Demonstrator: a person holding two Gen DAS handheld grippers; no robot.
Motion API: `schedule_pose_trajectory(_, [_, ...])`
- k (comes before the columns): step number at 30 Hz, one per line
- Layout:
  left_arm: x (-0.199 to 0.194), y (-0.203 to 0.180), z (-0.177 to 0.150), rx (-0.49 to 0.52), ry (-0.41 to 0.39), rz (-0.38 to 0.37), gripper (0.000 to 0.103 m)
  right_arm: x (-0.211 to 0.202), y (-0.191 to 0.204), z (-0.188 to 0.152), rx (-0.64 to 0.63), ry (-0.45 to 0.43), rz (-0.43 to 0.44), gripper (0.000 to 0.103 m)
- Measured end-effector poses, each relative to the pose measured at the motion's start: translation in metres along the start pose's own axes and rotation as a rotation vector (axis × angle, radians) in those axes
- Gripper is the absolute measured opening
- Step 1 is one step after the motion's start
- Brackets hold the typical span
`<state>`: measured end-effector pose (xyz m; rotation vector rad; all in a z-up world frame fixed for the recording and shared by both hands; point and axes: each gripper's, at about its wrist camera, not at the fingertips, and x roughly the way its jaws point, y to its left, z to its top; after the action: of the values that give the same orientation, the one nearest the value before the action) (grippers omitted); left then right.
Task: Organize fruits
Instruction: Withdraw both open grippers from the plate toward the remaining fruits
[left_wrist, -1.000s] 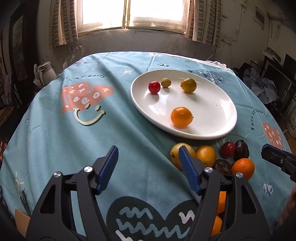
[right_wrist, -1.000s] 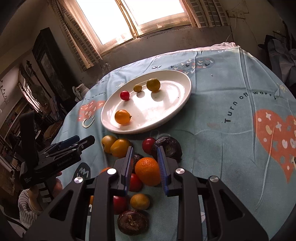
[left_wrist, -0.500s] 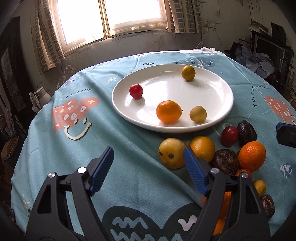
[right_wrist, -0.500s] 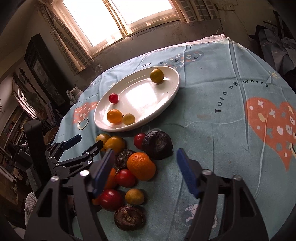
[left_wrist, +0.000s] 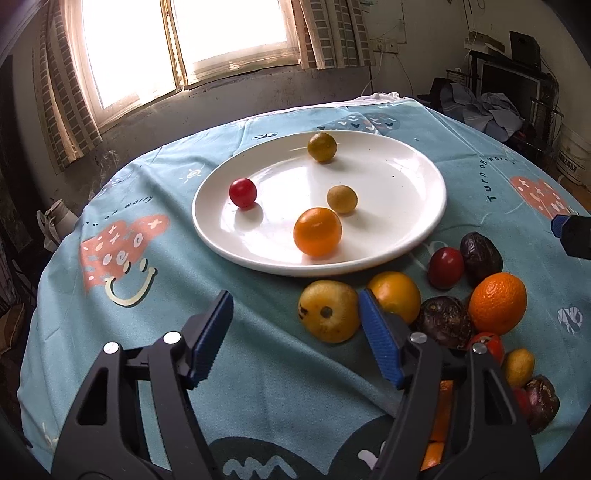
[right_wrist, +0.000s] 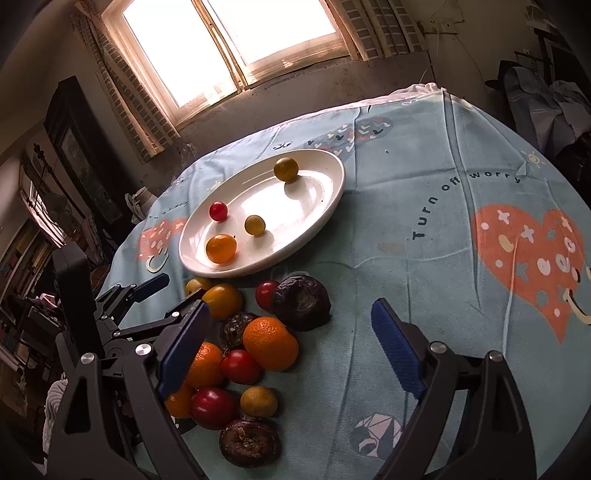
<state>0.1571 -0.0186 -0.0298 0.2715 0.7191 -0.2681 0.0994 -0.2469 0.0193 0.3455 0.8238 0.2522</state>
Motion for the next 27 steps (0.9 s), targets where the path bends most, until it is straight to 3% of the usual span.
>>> schedule_pose_trajectory(3, [0.001,0.007,-0.003,0.033,0.022,-0.046,0.073,0.001,-0.001,0.000,0.001,0.005,-0.003,0.090])
schedule_pose_trajectory(5, [0.001,0.013,-0.005,0.026,0.037,-0.046,0.080,0.001,-0.002,0.001,0.004,0.005,0.000,0.090])
schedule_pose_trajectory(8, [-0.006,0.018,-0.006,0.024,0.011,0.078,0.084,0.000,-0.001,0.001,-0.001,0.003,0.003,0.090])
schedule_pose_trajectory(11, [-0.011,0.029,-0.006,-0.031,0.014,0.151,0.084,0.000,0.001,0.001,-0.003,0.005,0.008,0.090])
schedule_pose_trajectory(14, [-0.019,0.029,-0.007,-0.059,-0.006,0.100,0.082,-0.002,0.002,0.001,-0.009,-0.005,0.010,0.090])
schedule_pose_trajectory(18, [-0.019,0.003,-0.005,0.020,-0.033,0.024,0.082,-0.003,0.003,0.000,-0.015,-0.008,0.010,0.090])
schedule_pose_trajectory(21, [-0.011,-0.005,-0.005,0.049,-0.020,0.011,0.070,-0.002,0.004,-0.001,-0.015,-0.005,0.003,0.090])
schedule_pose_trajectory(25, [0.001,0.014,-0.006,-0.022,0.052,-0.113,0.054,-0.002,0.003,0.000,-0.014,-0.005,0.004,0.090])
schedule_pose_trajectory(27, [0.006,0.023,-0.007,-0.032,0.060,-0.098,0.062,-0.002,0.002,0.000,-0.010,-0.005,0.007,0.090])
